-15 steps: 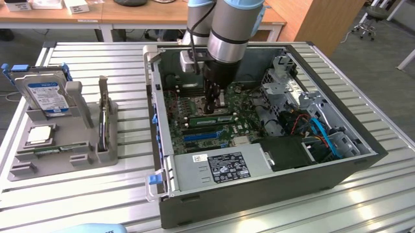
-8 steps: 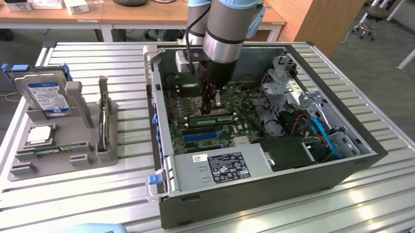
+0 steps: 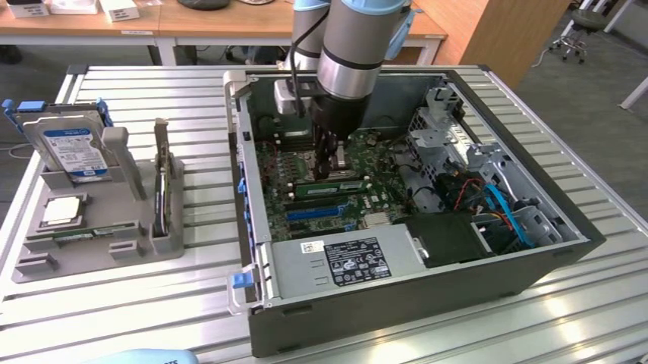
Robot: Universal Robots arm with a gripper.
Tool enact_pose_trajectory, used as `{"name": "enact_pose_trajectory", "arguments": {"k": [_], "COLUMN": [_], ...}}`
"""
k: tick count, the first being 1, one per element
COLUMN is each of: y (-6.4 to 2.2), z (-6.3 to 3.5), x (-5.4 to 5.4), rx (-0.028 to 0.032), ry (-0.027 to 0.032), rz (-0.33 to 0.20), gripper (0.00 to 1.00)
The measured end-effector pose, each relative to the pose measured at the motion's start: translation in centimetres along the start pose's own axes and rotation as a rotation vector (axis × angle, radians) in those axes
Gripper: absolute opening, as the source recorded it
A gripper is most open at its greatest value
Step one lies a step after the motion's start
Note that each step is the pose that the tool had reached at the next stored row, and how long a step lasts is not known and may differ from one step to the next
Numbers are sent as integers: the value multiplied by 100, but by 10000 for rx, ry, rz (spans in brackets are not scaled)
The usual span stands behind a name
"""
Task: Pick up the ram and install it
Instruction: 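Press down the ram until it locks into place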
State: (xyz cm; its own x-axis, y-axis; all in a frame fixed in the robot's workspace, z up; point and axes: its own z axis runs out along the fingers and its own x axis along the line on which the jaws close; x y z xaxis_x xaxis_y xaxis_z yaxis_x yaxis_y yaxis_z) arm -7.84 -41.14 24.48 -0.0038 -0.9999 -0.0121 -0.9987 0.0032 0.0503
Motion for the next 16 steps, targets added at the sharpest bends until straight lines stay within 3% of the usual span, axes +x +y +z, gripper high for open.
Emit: {"name": "enact_pose_trajectory", "arguments": {"k": [16], "y": [-5], "z": [81], "x": [2], "rx": [0], "ry": [2], "rz": [0], "gripper": [10]}}
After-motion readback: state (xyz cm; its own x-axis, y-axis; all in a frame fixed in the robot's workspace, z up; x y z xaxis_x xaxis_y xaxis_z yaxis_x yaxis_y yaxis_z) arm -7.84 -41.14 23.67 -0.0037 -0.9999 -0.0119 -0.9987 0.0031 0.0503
